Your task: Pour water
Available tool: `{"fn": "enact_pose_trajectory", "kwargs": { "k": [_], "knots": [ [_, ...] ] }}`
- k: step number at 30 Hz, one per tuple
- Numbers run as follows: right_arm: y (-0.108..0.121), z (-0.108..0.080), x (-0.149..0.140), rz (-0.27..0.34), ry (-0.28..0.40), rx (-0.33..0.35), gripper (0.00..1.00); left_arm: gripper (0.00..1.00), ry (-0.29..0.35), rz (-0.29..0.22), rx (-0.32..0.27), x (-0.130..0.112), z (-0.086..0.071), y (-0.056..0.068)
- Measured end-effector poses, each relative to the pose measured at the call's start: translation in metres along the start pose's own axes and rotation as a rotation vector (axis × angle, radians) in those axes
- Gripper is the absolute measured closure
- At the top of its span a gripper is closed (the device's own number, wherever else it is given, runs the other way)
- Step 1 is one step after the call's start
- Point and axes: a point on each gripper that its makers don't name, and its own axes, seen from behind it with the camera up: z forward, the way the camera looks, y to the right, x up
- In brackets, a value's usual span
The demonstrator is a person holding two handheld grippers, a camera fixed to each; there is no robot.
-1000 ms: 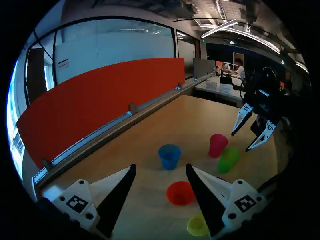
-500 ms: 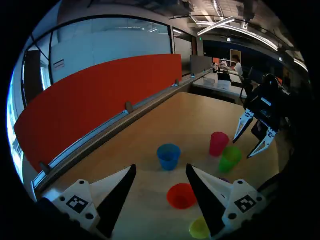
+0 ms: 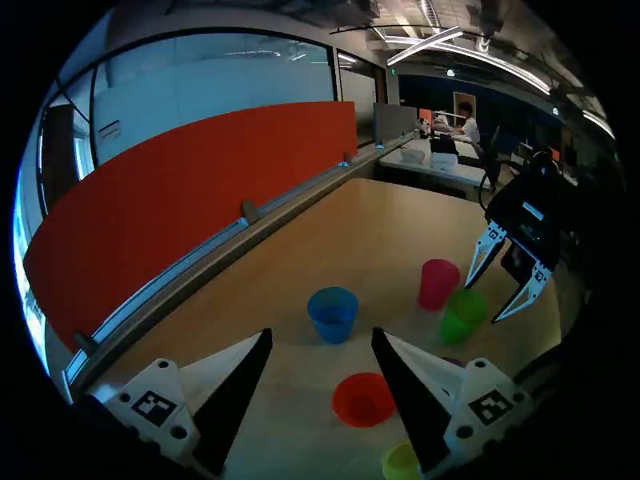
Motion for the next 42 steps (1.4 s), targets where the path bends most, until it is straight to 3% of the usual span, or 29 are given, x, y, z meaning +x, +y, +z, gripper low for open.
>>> {"fn": "enact_pose_trajectory", "kwargs": {
  "k": [19, 42],
  "knots": [
    [0.006, 0.023, 0.011, 0.000, 0.023, 0.002, 0.00, 0.08, -0.005, 0.009, 0.004, -0.003, 0.010, -0.006],
    [0.009, 0.035, 0.021, -0.011, 0.047, -0.002, 0.00, 0.08, 0.001, 0.013, 0.007, 0.003, 0.013, -0.009]
  ]
}}
